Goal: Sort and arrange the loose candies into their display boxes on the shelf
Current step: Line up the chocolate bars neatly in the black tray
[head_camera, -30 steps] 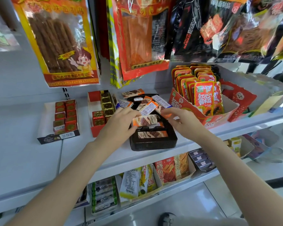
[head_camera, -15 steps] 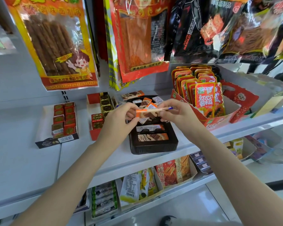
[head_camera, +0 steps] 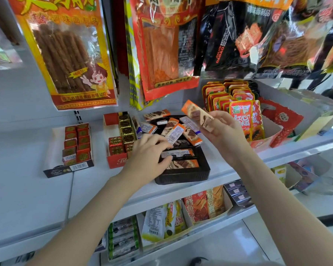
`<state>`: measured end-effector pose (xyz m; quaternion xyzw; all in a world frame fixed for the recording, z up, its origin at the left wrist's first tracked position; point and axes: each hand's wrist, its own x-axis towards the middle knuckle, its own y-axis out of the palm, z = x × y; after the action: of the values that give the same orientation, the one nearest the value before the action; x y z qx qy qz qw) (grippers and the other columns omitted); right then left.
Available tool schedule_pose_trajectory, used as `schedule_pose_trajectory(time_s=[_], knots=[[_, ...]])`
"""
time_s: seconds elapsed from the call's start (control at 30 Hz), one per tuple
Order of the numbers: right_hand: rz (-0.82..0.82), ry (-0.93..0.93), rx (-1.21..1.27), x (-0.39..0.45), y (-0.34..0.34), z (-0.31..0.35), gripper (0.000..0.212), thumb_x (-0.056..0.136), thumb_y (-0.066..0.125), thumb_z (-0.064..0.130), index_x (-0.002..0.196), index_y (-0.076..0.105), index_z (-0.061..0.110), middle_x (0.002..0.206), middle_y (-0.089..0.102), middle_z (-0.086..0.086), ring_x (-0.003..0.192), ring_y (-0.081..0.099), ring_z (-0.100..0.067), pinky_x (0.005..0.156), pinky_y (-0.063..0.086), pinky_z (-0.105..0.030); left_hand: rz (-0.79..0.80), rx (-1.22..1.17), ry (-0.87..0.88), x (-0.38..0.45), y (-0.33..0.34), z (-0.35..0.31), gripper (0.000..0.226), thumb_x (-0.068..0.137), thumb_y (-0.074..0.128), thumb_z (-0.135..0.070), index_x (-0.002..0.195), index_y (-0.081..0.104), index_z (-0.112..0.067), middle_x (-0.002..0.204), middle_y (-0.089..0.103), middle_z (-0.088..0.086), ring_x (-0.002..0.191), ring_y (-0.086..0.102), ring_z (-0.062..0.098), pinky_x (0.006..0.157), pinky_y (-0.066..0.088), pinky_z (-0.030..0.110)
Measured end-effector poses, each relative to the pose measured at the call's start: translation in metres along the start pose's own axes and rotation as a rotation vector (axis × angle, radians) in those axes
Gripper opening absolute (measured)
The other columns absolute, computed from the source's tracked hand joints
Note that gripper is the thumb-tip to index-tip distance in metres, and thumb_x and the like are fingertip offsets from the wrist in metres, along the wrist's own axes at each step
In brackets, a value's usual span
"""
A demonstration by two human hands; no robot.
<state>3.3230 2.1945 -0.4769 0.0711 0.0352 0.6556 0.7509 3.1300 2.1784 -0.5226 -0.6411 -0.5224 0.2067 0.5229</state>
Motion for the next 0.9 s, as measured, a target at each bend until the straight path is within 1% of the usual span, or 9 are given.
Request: schedule_pose_trajectory(time_s=[0.1,0.13,0.2,0.33,0.53,0.63,0.7,0.8,0.9], knots=[[0.025,-0.080,-0.298,0.001,-0.008,-0.006,0.012,0.087,0.055,0.003,0.089,0.060,0.013,0.096,0.061,-0.016,0.087,0.063,-0.022,0.066,0.056,-0.023,0.087,0.124,0.001,0.011,0.011,-0.007,0.038,0.091,0.043,-0.046,0.124,0.053,-0.031,0.142,0.030,-0.009,0.133,0.014,0.016,0.111,0.007,0.039],[0.024,-0.124,-0.444,0.001,-0.010,-0.009,0.011,0.087,0.055,0.003,0.090,0.059,0.013,0.095,0.061,-0.017,0.083,0.064,-0.021,0.064,0.058,-0.027,0.093,0.151,0.008,0.013,0.014,-0.008,0.038,0.090,0.043,-0.048,0.123,0.055,-0.032,0.144,0.028,-0.009,0.134,0.013,0.017,0.112,0.005,0.041],[0.000,-0.176,-0.647,0.001,-0.012,-0.020,0.012,0.087,0.056,0.004,0.088,0.054,0.016,0.100,0.060,-0.018,0.087,0.065,-0.025,0.068,0.059,-0.040,0.081,0.186,0.028,0.017,0.019,-0.010,0.039,0.089,0.043,-0.051,0.120,0.057,-0.031,0.144,0.027,-0.009,0.135,0.012,0.018,0.112,0.002,0.042],[-0.045,-0.210,-0.782,-0.001,-0.011,-0.043,0.017,0.089,0.050,0.001,0.090,0.040,0.014,0.107,0.050,-0.012,0.101,0.058,-0.027,0.074,0.057,-0.041,0.076,0.217,0.009,0.022,0.024,-0.013,0.043,0.088,0.042,-0.054,0.116,0.061,-0.027,0.146,0.023,-0.008,0.136,0.009,0.018,0.111,-0.003,0.044],[-0.042,-0.271,-0.833,0.002,-0.012,-0.052,0.020,0.089,0.047,0.000,0.092,0.035,0.015,0.108,0.047,-0.014,0.102,0.055,-0.031,0.072,0.056,-0.046,0.164,0.232,-0.075,0.026,0.029,-0.021,0.048,0.090,0.037,-0.054,0.122,0.057,-0.023,0.151,0.012,-0.005,0.139,0.003,0.023,0.112,-0.006,0.049],[-0.002,-0.187,-0.716,0.002,-0.013,-0.048,0.017,0.090,0.045,-0.001,0.092,0.035,0.012,0.110,0.047,-0.015,0.101,0.055,-0.024,0.065,0.059,-0.029,0.187,0.229,-0.074,0.030,0.026,-0.021,0.047,0.089,0.041,-0.053,0.122,0.056,-0.023,0.149,0.015,-0.005,0.136,0.008,0.023,0.112,-0.002,0.048],[0.010,-0.128,-0.595,0.000,-0.014,-0.045,0.016,0.091,0.044,-0.002,0.092,0.034,0.010,0.109,0.045,-0.013,0.098,0.054,-0.018,0.062,0.058,-0.022,0.158,0.206,-0.089,0.033,0.025,-0.022,0.045,0.085,0.047,-0.055,0.115,0.061,-0.025,0.145,0.021,-0.005,0.133,0.013,0.022,0.111,0.003,0.045],[-0.003,-0.091,-0.505,-0.001,-0.015,-0.045,0.015,0.092,0.044,-0.003,0.093,0.035,0.009,0.108,0.045,-0.013,0.093,0.057,-0.014,0.064,0.058,-0.023,0.062,0.224,-0.099,0.034,0.025,-0.022,0.044,0.080,0.052,-0.060,0.100,0.068,-0.024,0.140,0.030,-0.008,0.129,0.019,0.019,0.109,0.008,0.042],[0.005,-0.114,-0.523,-0.001,-0.016,-0.047,0.014,0.092,0.044,-0.002,0.092,0.035,0.010,0.105,0.047,-0.013,0.085,0.057,-0.007,0.063,0.058,-0.021,0.037,0.306,-0.083,0.031,0.021,-0.016,0.051,0.078,0.050,-0.065,0.100,0.070,-0.024,0.144,0.028,-0.009,0.133,0.016,0.019,0.112,0.002,0.047]])
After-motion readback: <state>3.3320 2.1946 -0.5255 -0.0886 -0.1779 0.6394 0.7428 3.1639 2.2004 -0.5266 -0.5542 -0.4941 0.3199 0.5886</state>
